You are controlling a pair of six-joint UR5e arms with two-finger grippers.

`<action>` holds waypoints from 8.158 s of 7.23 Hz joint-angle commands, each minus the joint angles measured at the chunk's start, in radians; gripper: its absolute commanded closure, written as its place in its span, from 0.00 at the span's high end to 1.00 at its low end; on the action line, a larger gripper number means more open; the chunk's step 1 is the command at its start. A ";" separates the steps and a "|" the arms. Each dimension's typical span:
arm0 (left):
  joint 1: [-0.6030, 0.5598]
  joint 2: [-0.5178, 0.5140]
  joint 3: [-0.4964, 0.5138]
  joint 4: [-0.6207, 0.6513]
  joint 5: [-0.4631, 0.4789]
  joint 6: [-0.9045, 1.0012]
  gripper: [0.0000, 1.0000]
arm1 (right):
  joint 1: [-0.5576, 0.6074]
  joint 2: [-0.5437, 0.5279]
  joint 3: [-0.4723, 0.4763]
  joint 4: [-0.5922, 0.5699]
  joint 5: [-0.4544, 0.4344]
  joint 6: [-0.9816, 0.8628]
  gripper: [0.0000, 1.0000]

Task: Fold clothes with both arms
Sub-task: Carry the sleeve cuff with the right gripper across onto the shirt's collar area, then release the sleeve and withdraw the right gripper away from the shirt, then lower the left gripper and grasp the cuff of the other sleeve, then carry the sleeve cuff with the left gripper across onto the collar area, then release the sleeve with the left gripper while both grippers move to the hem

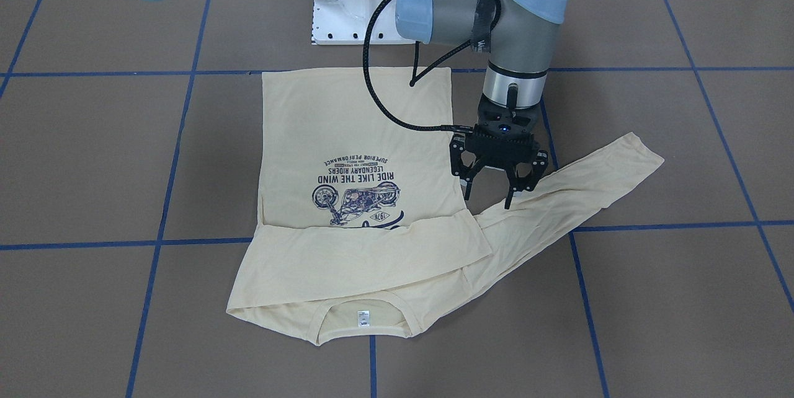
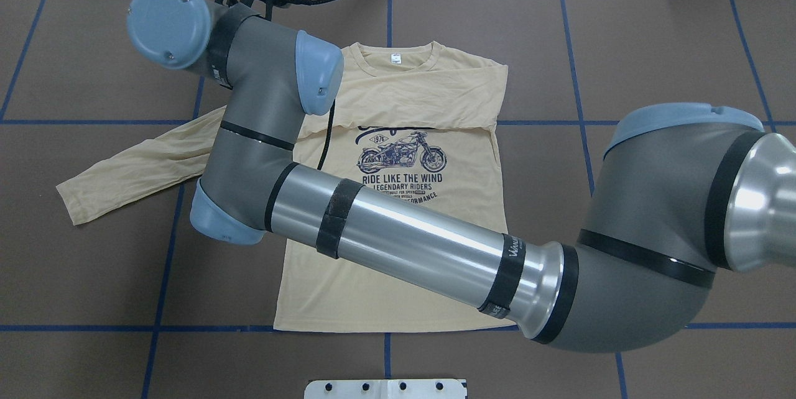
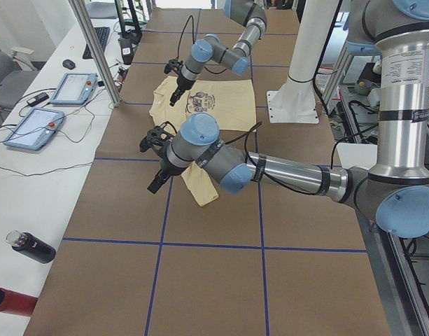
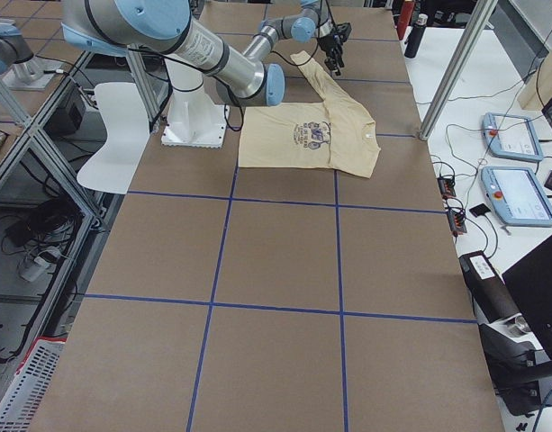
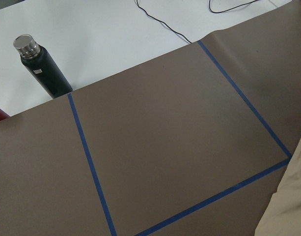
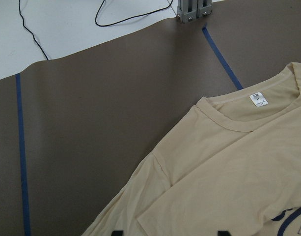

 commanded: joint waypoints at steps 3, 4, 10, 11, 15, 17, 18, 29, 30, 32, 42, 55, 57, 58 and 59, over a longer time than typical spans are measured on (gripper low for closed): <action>0.178 -0.012 0.040 -0.183 0.000 -0.010 1.00 | 0.211 -0.230 0.379 -0.291 0.307 -0.255 1.00; 0.231 -0.009 0.040 -0.183 0.005 -0.024 1.00 | 0.260 -0.412 0.592 -0.295 0.341 -0.368 1.00; 0.526 0.083 0.241 -0.569 0.310 -0.333 1.00 | 0.576 -1.383 1.152 0.064 0.601 -0.999 1.00; 0.567 0.077 0.291 -0.608 0.347 -0.367 1.00 | 0.642 -1.508 1.151 0.172 0.657 -1.083 1.00; 0.644 0.069 0.333 -0.611 0.361 -0.406 0.71 | 0.750 -1.607 1.131 0.197 0.705 -1.237 1.00; 0.650 0.068 0.333 -0.611 0.361 -0.436 0.60 | 0.750 -1.607 1.129 0.196 0.703 -1.237 1.00; 0.659 0.066 0.342 -0.613 0.361 -0.455 0.57 | 0.750 -1.607 1.128 0.196 0.703 -1.237 1.00; 0.687 0.074 0.341 -0.663 0.349 -0.470 0.00 | 0.753 -1.602 1.126 0.197 0.700 -1.236 1.00; 0.685 0.078 0.280 -0.630 0.296 -0.470 0.00 | 0.753 -1.602 1.125 0.197 0.700 -1.234 1.00; 0.644 0.034 0.084 -0.325 0.237 -0.462 0.00 | 0.753 -1.601 1.125 0.196 0.700 -1.228 1.00; 0.869 -1.464 1.024 0.344 0.377 -1.032 0.00 | 0.753 -1.593 1.105 0.194 0.700 -1.220 1.00; 1.001 -0.336 -0.171 0.231 0.519 -0.864 1.00 | -0.195 -1.487 1.361 0.183 0.032 -0.119 1.00; 1.163 -0.246 -0.171 0.136 0.670 -1.061 1.00 | -0.264 -1.487 1.359 0.180 -0.005 -0.097 1.00; 1.223 -0.236 -0.170 0.136 0.697 -1.138 1.00 | -0.265 -1.480 1.361 0.161 -0.004 -0.094 0.99; 1.280 -0.235 -0.161 0.137 0.729 -1.198 0.99 | -0.264 -1.445 1.359 0.109 -0.004 -0.081 0.99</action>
